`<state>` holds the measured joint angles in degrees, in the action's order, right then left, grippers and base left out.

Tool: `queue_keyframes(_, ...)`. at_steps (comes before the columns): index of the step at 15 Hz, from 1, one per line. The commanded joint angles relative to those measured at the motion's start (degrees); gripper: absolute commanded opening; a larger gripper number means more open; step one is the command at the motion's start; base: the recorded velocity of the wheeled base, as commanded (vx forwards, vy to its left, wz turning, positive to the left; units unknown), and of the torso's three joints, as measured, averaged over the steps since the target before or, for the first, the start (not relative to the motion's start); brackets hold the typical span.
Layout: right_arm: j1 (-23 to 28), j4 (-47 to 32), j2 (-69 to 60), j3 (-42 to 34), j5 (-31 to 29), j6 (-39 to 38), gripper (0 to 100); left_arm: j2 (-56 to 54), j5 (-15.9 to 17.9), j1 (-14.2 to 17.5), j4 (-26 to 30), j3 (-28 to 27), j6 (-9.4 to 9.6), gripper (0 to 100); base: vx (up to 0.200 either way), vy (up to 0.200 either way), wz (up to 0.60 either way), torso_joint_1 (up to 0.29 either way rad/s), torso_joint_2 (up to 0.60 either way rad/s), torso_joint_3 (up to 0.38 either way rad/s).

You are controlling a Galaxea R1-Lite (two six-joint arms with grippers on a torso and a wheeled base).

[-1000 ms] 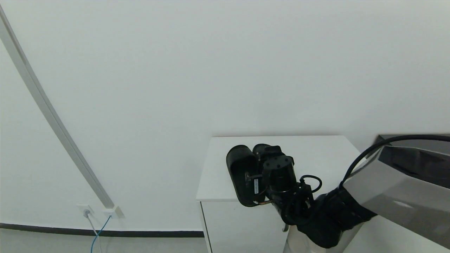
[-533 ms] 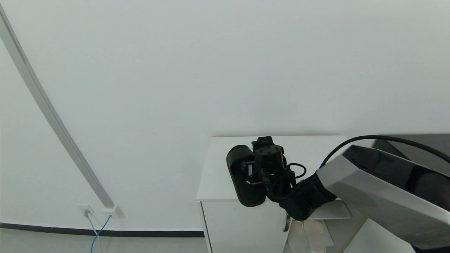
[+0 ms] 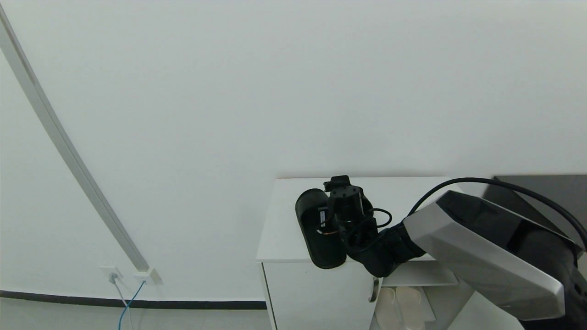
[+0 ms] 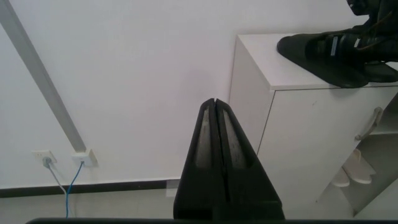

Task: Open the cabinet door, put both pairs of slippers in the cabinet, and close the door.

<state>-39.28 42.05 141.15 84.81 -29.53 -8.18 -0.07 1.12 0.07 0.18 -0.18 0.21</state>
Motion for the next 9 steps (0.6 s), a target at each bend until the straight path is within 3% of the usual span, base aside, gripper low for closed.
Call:
queue_keyframes(1,0.0,0.1,0.0,-0.1,0.2,0.0,0,0.1,-0.1,0.0,0.0,0.0,-0.03,0,0.0,0.0,0.0,0.0,0.0,0.0)
queue_keyframes(5,-0.3,0.5,-4.1,-4.3,0.3,0.0,0,0.1,-0.1,0.0,0.0,0.0,-0.21,0,0.0,0.0,0.0,0.0,0.0,0.0)
queue_keyframes(9,-2.5,4.4,-19.0,-21.4,4.2,0.0,0,0.1,-0.1,0.0,0.0,0.0,-0.21,0,0.0,0.0,0.0,0.0,0.0,0.0)
